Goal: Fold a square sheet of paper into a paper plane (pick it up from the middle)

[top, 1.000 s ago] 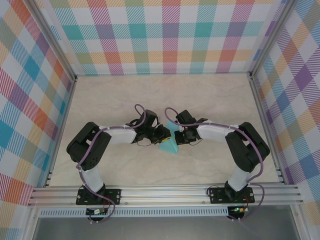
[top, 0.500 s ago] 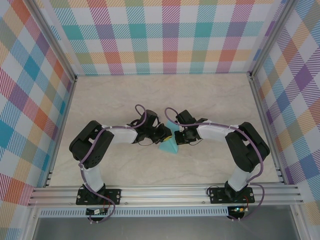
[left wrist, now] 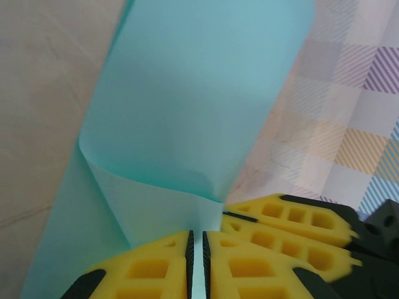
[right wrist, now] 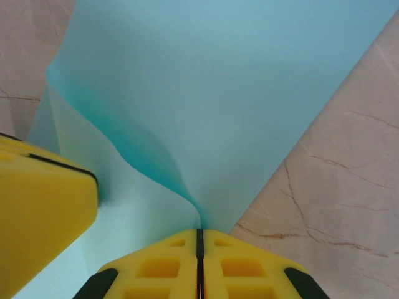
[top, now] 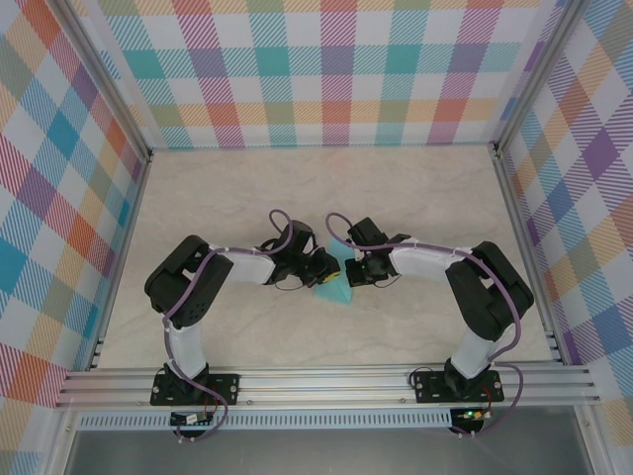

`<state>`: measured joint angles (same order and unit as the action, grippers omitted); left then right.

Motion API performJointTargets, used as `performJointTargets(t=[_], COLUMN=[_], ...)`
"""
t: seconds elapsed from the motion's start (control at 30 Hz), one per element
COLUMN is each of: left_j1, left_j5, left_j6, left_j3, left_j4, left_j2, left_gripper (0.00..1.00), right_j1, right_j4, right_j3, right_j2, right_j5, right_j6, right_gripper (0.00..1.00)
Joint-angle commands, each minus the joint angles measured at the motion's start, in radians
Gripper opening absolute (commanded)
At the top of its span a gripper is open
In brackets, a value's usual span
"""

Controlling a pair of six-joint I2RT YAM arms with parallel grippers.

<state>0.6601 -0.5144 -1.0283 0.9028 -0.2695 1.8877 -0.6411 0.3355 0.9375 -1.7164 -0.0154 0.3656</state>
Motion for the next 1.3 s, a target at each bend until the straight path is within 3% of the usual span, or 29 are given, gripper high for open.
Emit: performJointTargets(t=[0.0,0.3,0.53,0.63,0.73,0.87,0.97,1.27], left_j1=[0.015,0.015,0.014,0.015,0.015,0.015,0.014,0.015], left_j5=[0.005,0.033,0.034,0.036,0.036,0.032,0.03,0.02], left_j6=[0.013,0.047,0.051,0.053,0.054,0.053,0.053,0.05], left_j3=[-0.024,-0.046,-0.049,-0.049,-0.051,-0.048,-0.048,-0.041], left_j4=[-0.021,0.025,0.019,0.021,0.019,0.013,0.009,-0.003], left_j2=[0.021,0.037,0.042,0.04,0.04,0.042,0.043,0.05], left_gripper=[0.15,0.14,0.14,0.14,0.14,0.14,0.14,0.14], right_j1=[0.006,0.006,0.009,0.009,0.008,0.008,0.007,-0.002], right_j4=[0.006,0.022,0.092,0.088,0.03,-0.099,-0.126,-0.159], right_j3=[0.018,0.027,0.038,0.012,-0.028,-0.088,-0.106,-0.095], right_j2=[-0.009,0.011,0.15,0.206,0.236,0.226,0.199,0.11], right_j5=[0.008,0.005,0.03,-0.025,-0.169,-0.339,-0.364,-0.395], right_j6=[0.009,0.027,0.087,0.123,0.183,0.298,0.355,0.396], right_gripper=[0.09,0.13,0.27,0.33,0.3,0.18,0.12,0.12])
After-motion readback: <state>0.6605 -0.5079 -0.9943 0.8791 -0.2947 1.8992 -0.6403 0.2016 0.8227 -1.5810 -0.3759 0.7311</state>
